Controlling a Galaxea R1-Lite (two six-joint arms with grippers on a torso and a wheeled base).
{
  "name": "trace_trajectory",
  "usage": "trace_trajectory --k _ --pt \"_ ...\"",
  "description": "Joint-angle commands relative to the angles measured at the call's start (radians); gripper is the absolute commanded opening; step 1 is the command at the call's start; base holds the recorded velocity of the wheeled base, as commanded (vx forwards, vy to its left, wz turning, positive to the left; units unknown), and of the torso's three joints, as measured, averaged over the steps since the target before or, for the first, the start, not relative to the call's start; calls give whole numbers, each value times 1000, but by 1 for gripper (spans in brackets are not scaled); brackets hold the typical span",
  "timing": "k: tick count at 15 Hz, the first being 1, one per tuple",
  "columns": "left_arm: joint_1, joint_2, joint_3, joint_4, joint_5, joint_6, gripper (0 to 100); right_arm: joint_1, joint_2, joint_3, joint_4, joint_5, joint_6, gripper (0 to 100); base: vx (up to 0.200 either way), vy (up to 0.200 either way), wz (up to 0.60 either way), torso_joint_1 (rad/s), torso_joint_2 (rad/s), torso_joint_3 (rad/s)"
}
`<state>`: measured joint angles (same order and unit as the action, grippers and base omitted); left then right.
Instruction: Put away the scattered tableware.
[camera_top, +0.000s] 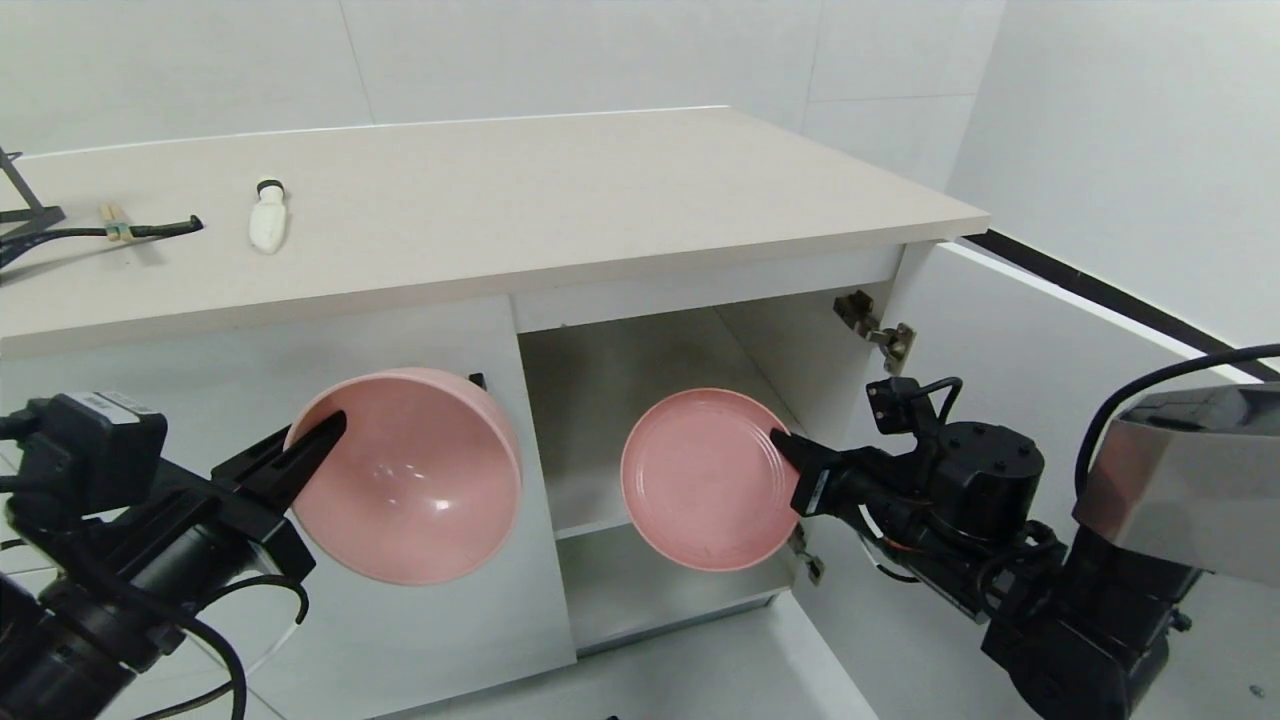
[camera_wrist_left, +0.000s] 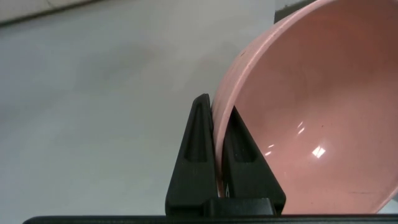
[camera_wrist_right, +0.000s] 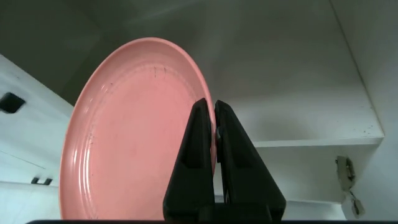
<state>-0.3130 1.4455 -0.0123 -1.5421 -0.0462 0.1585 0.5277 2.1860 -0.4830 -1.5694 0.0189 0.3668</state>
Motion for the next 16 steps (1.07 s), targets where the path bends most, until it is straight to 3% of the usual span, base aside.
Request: trace_trajectory --k 1,8,16 --pt "-1 1 0 -3 0 1 0 -5 64 -65 -1 27 -3 0 0 0 0 0 0 0" --pt "-1 7 2 -10 0 1 0 -11 270 -289 -1 35 -5 0 0 0 0 0 0 0" --pt "-3 15 6 -9 -1 1 0 -40 380 -411 -1 45 -3 0 0 0 0 0 0 0"
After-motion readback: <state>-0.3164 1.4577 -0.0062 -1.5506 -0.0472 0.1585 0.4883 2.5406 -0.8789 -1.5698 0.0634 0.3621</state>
